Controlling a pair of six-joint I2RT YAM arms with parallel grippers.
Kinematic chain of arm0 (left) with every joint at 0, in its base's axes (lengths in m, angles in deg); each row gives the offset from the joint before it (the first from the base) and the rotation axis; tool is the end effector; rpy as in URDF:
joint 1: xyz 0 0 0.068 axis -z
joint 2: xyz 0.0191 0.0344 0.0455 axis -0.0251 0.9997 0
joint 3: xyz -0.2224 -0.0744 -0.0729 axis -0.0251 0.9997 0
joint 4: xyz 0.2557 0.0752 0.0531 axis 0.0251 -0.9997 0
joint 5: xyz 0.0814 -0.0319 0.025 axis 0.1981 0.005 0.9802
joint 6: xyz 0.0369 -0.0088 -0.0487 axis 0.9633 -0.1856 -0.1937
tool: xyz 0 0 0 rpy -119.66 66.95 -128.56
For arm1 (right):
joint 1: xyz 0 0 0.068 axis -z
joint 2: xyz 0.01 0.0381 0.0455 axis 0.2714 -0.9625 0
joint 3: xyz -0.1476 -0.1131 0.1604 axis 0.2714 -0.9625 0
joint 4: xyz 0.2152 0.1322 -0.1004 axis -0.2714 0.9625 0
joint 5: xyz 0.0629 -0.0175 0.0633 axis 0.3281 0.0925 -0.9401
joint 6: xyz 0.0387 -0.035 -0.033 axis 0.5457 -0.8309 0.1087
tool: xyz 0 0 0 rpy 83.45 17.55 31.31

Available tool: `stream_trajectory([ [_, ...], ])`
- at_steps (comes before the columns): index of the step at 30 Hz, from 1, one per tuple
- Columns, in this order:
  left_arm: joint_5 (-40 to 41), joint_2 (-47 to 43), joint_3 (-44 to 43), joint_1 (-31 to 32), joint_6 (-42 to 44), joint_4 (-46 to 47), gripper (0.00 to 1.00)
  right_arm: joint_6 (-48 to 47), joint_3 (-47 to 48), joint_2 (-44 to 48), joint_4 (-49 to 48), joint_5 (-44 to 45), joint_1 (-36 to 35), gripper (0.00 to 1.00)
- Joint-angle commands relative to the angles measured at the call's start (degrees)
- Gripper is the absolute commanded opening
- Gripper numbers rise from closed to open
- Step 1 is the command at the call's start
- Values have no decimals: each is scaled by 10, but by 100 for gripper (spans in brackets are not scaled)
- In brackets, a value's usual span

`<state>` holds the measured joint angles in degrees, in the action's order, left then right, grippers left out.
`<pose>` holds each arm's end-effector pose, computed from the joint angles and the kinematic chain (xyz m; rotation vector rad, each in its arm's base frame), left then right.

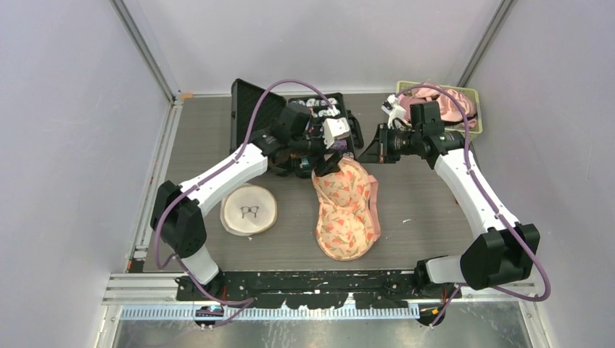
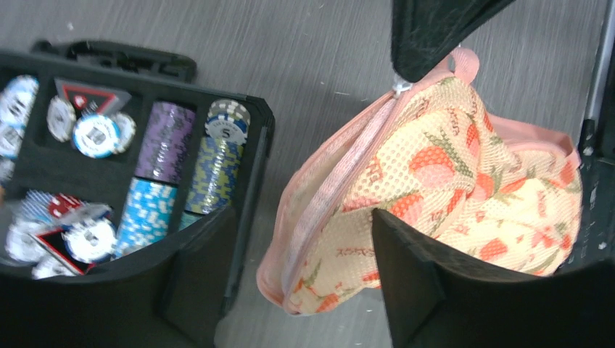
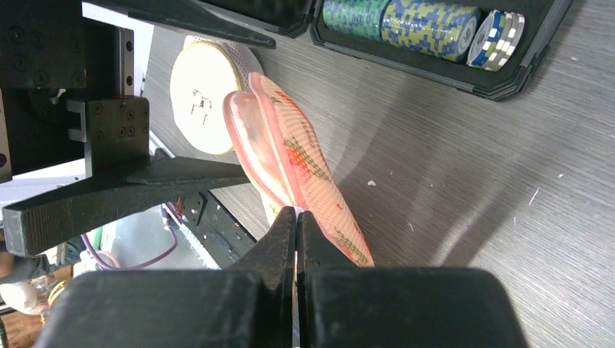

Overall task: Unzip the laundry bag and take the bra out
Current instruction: Unzip the laundry bag at the center of the board.

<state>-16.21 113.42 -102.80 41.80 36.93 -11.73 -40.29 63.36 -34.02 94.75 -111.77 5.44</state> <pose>0.2910 -0.2764 0.2890 1.3200 1.7272 -0.7467 0.2940 0.0842 0.2965 -0.2933 2.3327 1.0298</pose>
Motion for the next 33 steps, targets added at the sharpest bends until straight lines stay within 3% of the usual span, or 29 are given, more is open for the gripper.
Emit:
stream_trajectory([
  [1, -55, 24, -51, -2, 55, -31, 82, 4, 39, 6, 2, -26, -1, 1],
  [5, -104, 47, -96, -1, 49, -67, 72, 2, 54, 14, 15, -23, 5, 0],
  [11, -124, 60, -153, 12, 28, -48, 16, 5, 126, 8, 41, -30, 66, 1],
  [13, -107, 66, -175, 21, 23, -21, 2, -3, 163, 3, 59, -31, 80, 1],
  [19, -3, 112, -268, 44, 28, 101, 0, -10, 260, -6, 104, -18, 134, 1],
  [25, 91, 174, -351, 58, 68, 187, 0, 5, 233, 34, 64, 0, 185, 0],
  [28, 77, 157, -295, 79, 148, 212, 0, -3, 185, 47, 61, 10, 187, 1],
  [33, 78, 103, -119, 133, 288, 208, 0, -27, 61, 86, 80, 18, 191, 0],
])
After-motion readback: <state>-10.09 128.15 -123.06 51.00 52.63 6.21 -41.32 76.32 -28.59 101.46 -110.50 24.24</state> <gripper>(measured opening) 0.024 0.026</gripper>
